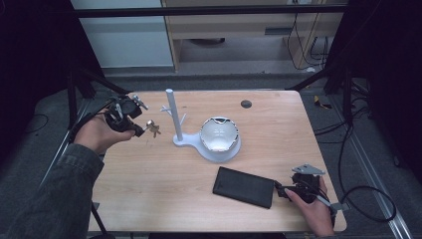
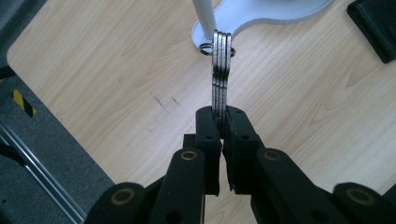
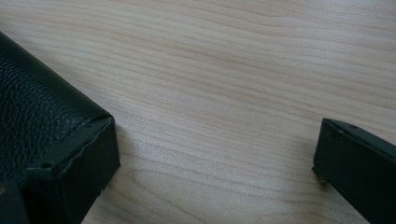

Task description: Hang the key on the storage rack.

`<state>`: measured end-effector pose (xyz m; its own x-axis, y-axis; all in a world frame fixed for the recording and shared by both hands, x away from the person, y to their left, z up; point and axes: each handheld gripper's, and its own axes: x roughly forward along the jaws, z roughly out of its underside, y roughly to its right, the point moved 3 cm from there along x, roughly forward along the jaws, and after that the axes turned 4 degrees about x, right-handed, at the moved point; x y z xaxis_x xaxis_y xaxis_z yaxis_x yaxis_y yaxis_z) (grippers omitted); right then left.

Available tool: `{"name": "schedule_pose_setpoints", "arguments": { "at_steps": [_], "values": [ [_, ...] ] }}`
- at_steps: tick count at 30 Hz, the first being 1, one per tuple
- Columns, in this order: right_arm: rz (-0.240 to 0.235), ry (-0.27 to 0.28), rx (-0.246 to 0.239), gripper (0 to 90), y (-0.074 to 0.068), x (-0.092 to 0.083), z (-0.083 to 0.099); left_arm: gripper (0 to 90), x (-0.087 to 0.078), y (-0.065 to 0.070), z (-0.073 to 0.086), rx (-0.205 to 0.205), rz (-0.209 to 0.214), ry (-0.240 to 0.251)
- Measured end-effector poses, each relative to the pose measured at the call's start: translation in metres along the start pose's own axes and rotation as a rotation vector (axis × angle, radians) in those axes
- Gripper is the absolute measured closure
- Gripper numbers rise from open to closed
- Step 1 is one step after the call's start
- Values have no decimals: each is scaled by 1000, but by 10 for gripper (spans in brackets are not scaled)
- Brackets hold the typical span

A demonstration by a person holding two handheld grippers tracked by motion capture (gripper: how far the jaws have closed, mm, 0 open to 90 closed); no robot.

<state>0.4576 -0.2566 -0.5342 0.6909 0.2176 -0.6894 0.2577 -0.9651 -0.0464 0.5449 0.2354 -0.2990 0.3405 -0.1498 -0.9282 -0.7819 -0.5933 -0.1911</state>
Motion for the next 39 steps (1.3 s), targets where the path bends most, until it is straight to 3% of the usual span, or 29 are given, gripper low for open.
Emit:
{"name": "schedule_pose_setpoints", "arguments": {
  "at_steps": [14,39],
  "values": [
    [0,1,-2,5,0,0,0,848,-12,-17,-15,-50,-34,1],
    [1,1,-2,5,0,0,0,848,-4,-17,-37,-21,-45,-18]
  ]
}}
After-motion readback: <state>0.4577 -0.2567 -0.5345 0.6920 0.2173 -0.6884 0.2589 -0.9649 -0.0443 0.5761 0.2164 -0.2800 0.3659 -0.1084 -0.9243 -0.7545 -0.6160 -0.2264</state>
